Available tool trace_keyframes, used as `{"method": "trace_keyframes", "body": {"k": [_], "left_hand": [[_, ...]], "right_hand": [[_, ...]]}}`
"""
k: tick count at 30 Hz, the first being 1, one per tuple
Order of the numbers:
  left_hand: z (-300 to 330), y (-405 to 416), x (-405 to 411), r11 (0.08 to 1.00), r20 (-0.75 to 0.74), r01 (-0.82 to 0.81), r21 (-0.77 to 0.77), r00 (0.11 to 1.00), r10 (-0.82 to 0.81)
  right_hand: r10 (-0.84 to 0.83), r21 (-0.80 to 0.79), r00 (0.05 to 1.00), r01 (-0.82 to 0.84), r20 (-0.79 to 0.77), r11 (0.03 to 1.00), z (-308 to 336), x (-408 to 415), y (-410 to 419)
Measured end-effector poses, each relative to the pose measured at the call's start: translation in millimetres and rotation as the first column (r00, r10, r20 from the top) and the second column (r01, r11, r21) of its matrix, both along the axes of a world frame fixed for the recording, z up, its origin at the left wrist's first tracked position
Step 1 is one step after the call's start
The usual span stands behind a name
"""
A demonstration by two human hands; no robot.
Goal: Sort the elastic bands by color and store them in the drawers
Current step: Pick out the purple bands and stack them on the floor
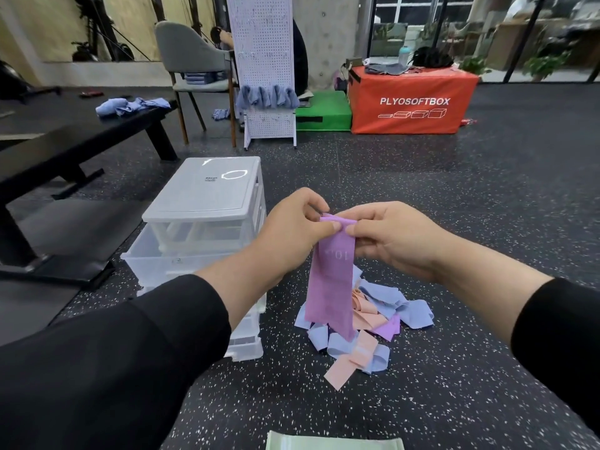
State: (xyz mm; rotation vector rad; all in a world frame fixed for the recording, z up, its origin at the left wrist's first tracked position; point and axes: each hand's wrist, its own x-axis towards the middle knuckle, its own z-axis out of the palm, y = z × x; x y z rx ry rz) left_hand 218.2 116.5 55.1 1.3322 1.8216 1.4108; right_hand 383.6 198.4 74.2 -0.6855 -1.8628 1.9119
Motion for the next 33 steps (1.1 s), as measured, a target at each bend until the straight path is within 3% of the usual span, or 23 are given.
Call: {"method": "trace_keyframes", "body": {"k": [7,14,21,27,33], "left_hand": [[0,-4,4,0.999,-0.028,-0.032,0.005,0.999,0.032],[-6,-7,10,0.993,0.279,0.121,-0.001,0.953,-0.116],[-25,0,10,0.999,0.279,0.047,0.017,0.959,-0.049],[-56,11,-2,0.992,0.239,-0.111,-0.058,0.964,0.121],[-116,21,-5,0.968,0.185,-0.157,-0.196,0.964,0.194]], "right_hand": [[-0.166,0.187,0.984,0.151,0.062,0.971,-3,-1,4],[-0.224,0.252,0.974,0.213,0.015,0.944,-3,-7,2],[-0.286,0.280,0.958,0.264,0.039,0.923,-15,-15,8],[-0.415,0.446,0.876,0.277,0.248,0.851,-58,-4,46],[-0.492,0.454,0.745,0.284,0.450,0.845,-133,22,91]]}}
